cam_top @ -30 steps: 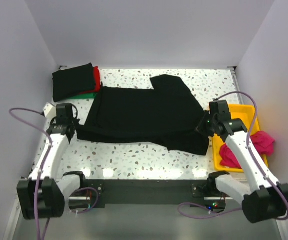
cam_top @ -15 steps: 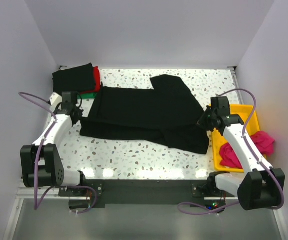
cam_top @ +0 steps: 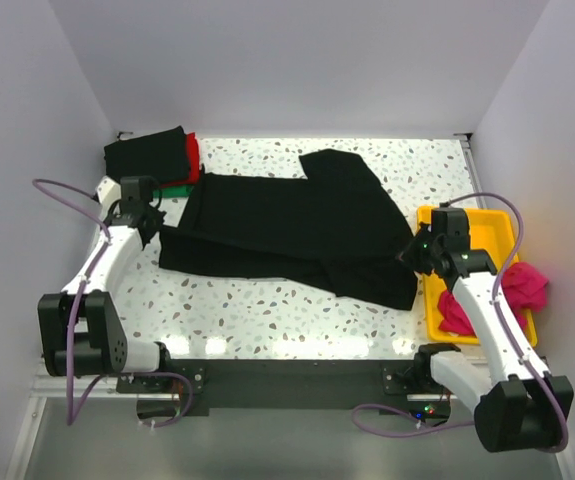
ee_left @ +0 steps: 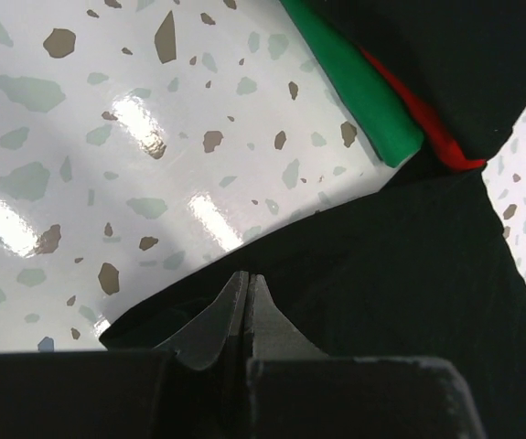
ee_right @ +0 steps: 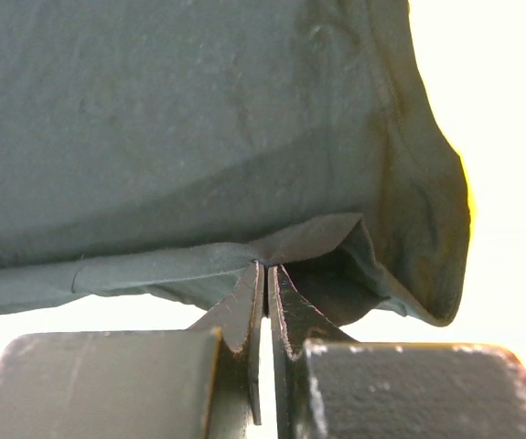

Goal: Fold and stack the t-shirts
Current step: Fold the tshirt

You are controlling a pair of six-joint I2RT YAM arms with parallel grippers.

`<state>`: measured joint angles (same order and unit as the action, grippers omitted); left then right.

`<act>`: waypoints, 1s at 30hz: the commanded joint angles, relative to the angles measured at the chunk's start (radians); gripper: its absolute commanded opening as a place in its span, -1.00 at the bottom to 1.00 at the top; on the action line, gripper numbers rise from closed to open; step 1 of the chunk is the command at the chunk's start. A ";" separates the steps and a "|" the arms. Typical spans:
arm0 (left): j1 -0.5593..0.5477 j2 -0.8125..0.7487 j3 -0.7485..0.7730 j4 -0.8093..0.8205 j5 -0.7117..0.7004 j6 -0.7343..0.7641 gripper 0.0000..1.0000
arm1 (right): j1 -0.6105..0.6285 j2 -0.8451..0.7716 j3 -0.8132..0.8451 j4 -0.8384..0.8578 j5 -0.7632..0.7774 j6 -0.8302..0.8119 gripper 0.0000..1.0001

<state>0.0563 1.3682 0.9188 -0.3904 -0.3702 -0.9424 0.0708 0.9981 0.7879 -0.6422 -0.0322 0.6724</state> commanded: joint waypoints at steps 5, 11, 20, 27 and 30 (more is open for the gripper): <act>0.000 -0.204 -0.009 -0.039 -0.082 0.022 -1.00 | -0.006 -0.137 -0.029 -0.089 -0.064 -0.011 -1.00; 0.000 -0.339 -0.031 -0.117 -0.159 0.051 -1.00 | -0.008 -0.278 -0.001 -0.229 -0.086 -0.014 -1.00; 0.000 -0.391 -0.060 -0.136 -0.171 0.082 -1.00 | -0.008 -0.426 -0.003 -0.378 -0.129 -0.011 -1.00; 0.000 -0.226 0.001 -0.064 -0.138 0.116 -1.00 | -0.008 -0.408 -0.024 -0.373 -0.144 -0.016 -1.00; -0.001 -0.140 0.043 -0.035 -0.102 0.119 -1.00 | -0.008 -0.365 -0.024 -0.334 -0.120 -0.014 -1.00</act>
<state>0.0559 1.1694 0.8948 -0.5114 -0.4728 -0.8585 0.0708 0.5976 0.7631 -0.9977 -0.1745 0.6724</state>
